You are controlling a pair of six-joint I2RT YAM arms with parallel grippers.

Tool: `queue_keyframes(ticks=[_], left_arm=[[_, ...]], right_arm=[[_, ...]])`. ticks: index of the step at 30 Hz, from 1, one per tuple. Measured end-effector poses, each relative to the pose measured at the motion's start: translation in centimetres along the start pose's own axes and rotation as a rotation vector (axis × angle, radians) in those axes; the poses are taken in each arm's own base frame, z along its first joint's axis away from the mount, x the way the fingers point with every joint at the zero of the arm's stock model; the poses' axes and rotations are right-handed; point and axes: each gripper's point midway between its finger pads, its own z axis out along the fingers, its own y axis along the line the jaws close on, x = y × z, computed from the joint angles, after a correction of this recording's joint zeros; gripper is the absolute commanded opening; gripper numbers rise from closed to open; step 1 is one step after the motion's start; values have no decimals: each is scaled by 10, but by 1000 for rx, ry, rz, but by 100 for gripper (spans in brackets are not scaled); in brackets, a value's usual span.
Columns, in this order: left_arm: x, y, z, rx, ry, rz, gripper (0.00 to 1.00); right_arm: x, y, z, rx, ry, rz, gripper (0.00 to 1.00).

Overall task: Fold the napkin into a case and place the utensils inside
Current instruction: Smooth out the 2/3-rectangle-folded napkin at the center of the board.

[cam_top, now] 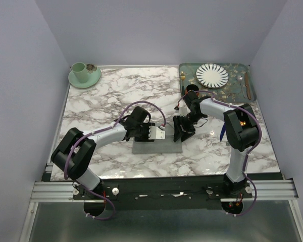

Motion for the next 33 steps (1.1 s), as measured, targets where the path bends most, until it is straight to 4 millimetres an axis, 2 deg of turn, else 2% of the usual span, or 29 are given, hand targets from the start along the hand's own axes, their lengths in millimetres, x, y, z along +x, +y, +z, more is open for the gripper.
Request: queue_keyframes(ticks=[4,8,16,20,33], left_arm=[[6,0,4,4,20,6,47],[10,0,7,9,28,11,31],[12,1,7,20,31,11,15],[8,3,5,25,23,8,0],[-6,0,-1,70,-19,-34,0]], right_arm=[[0,0,0,0,1,0,61],[0,0,0,0,2,2,61],[0,-1,1,0,4,4,61],[0,-1,1,0,4,4,61],[0,-1,1,0,4,4,61]])
